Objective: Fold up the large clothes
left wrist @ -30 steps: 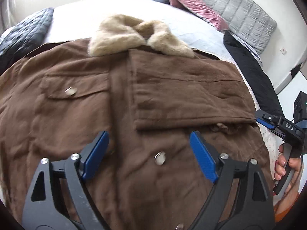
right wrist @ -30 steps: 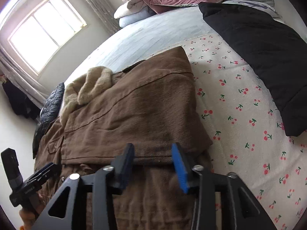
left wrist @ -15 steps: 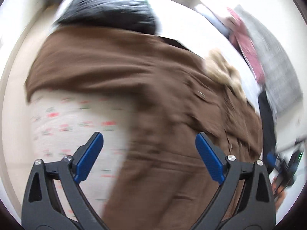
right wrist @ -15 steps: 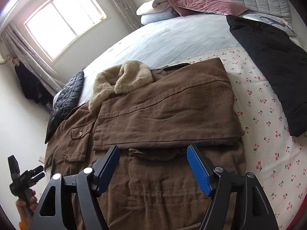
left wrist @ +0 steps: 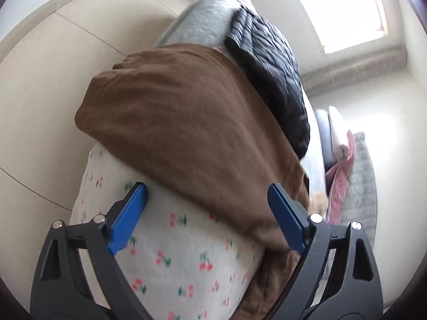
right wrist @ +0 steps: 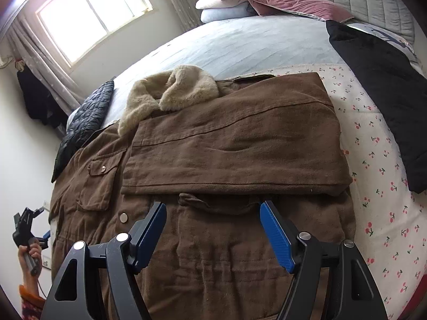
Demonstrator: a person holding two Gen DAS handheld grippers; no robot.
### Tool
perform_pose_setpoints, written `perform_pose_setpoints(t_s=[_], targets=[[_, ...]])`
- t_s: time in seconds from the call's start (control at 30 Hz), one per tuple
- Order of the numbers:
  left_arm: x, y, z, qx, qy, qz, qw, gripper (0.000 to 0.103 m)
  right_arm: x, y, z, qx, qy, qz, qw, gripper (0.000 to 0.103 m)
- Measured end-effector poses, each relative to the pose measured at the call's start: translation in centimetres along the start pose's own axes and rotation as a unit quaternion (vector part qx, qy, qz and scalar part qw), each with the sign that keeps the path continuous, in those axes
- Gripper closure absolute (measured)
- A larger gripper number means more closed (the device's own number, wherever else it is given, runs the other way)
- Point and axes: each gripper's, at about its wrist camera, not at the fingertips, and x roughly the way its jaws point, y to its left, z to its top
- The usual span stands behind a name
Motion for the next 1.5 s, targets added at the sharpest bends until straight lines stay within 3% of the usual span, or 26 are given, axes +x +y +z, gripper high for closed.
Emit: perform_pose_setpoints(t_s=[0.13, 0.17, 0.2, 0.23, 0.27, 0.3, 0.4, 0.53, 0.6, 0.7, 0.87, 0.93, 1.03, 1.1, 1.17, 1.23, 1.27, 1.3, 1.37, 1.43, 1.5], targets=[[1.0, 2.0, 1.7, -0.057, -0.03, -0.002, 0.9979, 0.022, 0.8, 0.4, -0.2, -0.011, 0.009, -0.009, 1.0, 0.029], [1.0, 2.5, 1.9, -0.071, -0.039, 0.002, 0.9967, 0.035, 0.9, 0.5, -0.3, -0.013, 0.01, -0.01, 1.0, 0.029], [1.0, 2.8, 2.2, -0.081, -0.047, 0.017, 0.9955, 0.057, 1.0, 0.6, -0.3, -0.016, 0.011, -0.01, 1.0, 0.029], [0.7, 2.6, 2.5, -0.075, -0.051, 0.027, 0.9955, 0.066, 1.1, 0.7, -0.3, -0.018, 0.012, -0.01, 1.0, 0.029], [0.4, 2.1, 2.7, -0.059, -0.059, 0.034, 0.996, 0.086, 1.1, 0.7, -0.4, -0.021, 0.012, -0.01, 1.0, 0.029], [-0.2, 1.1, 2.9, -0.033, -0.069, 0.046, 0.996, 0.092, 1.1, 0.8, -0.4, -0.023, 0.012, -0.011, 1.0, 0.029], [-2.4, -3.8, 2.1, 0.075, -0.124, 0.082, 0.986, 0.094, 1.0, 0.7, -0.3, -0.02, 0.008, -0.01, 1.0, 0.029], [-4.7, -11.5, 0.1, 0.184, -0.17, 0.05, 0.9668, 0.094, 0.9, 0.6, -0.3, -0.018, 0.007, -0.007, 1.0, 0.029], [-5.4, -15.5, -1.5, 0.243, -0.178, 0.024, 0.9534, 0.094, 0.8, 0.6, -0.3, -0.019, 0.006, -0.005, 1.0, 0.029], [-5.5, -21.6, -5.2, 0.339, -0.17, -0.009, 0.9252, 0.094, 0.6, 0.7, -0.2, -0.019, 0.002, -0.003, 1.0, 0.029], [-3.7, -29.1, -13.6, 0.483, -0.107, -0.056, 0.8673, 0.094, 0.5, 0.5, -0.1, -0.015, 0.001, -0.001, 1.0, 0.029], [-2.6, -30.2, -16.8, 0.518, -0.071, -0.073, 0.8495, 0.094, 0.5, 0.5, -0.1, -0.013, 0.001, 0.001, 1.0, 0.029], [0.5, -30.7, -21.6, 0.554, 0.03, -0.104, 0.8256, 0.091, 0.5, 0.4, 0.0, -0.012, 0.002, 0.002, 1.0, 0.029], [3.3, -29.5, -24.6, 0.564, 0.131, -0.112, 0.8077, 0.07, 0.7, 0.4, -0.1, -0.012, 0.004, 0.004, 1.0, 0.029], [4.1, -27.8, -26.9, 0.566, 0.181, -0.12, 0.7951, 0.064, 0.7, 0.4, -0.1, -0.013, 0.007, 0.004, 1.0, 0.029], [2.6, -26.4, -27.6, 0.566, 0.177, -0.135, 0.7936, 0.061, 0.6, 0.5, 0.0, -0.014, 0.004, 0.006, 1.0, 0.029], [1.6, -26.0, -27.3, 0.561, 0.169, -0.14, 0.7984, 0.055, 0.5, 0.5, 0.0, -0.015, 0.002, 0.006, 1.0, 0.029], [0.7, -25.3, -26.2, 0.549, 0.154, -0.145, 0.8084, 0.049, 0.4, 0.6, 0.0, -0.016, 0.001, 0.005, 1.0, 0.029], [-0.8, -24.6, -23.3, 0.527, 0.119, -0.139, 0.8296, 0.048, 0.2, 1.0, 0.0, -0.018, 0.001, 0.004, 1.0, 0.029], [-1.4, -23.7, -19.6, 0.494, 0.077, -0.111, 0.8589, 0.048, 0.2, 2.1, 0.1, -0.026, 0.007, 0.009, 1.0, 0.029], [-1.2, -22.8, -16.7, 0.462, 0.056, -0.084, 0.8811, 0.048, 0.3, 4.3, 0.4, -0.053, 0.016, 0.023, 0.998, 0.029]])
